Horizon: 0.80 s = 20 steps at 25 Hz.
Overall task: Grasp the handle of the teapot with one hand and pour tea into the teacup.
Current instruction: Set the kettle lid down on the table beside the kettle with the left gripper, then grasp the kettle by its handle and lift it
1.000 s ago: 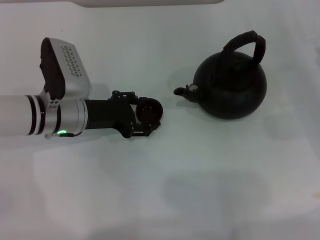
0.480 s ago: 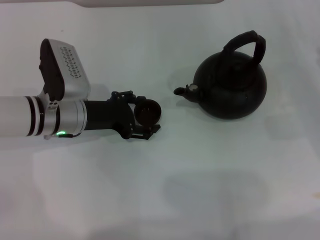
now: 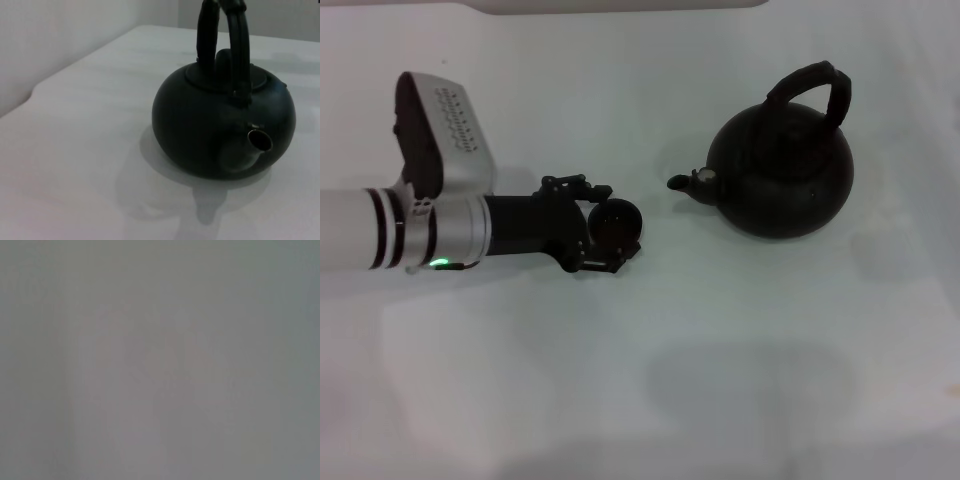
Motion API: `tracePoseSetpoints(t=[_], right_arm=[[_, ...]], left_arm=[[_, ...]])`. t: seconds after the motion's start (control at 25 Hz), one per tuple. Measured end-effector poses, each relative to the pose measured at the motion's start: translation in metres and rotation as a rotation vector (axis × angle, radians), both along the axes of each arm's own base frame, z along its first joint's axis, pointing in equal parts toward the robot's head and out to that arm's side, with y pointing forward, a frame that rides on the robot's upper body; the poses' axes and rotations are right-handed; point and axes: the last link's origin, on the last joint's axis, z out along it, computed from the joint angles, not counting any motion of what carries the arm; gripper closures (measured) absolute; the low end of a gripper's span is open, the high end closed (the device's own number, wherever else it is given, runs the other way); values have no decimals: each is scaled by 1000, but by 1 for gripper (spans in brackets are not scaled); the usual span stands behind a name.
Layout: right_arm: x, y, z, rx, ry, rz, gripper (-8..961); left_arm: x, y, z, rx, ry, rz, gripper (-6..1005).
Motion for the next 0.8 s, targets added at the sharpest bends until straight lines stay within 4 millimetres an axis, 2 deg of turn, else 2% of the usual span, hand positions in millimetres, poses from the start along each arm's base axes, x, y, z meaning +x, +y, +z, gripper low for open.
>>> tracePoseSetpoints(t=[0.52, 0.8], right_arm=[[1, 1, 1, 6, -3, -6, 176], [7, -4, 4, 6, -18, -28, 176]], left_arm=[[10, -12, 27, 74, -59, -109, 123], [19, -23, 46, 112, -202, -148, 124]])
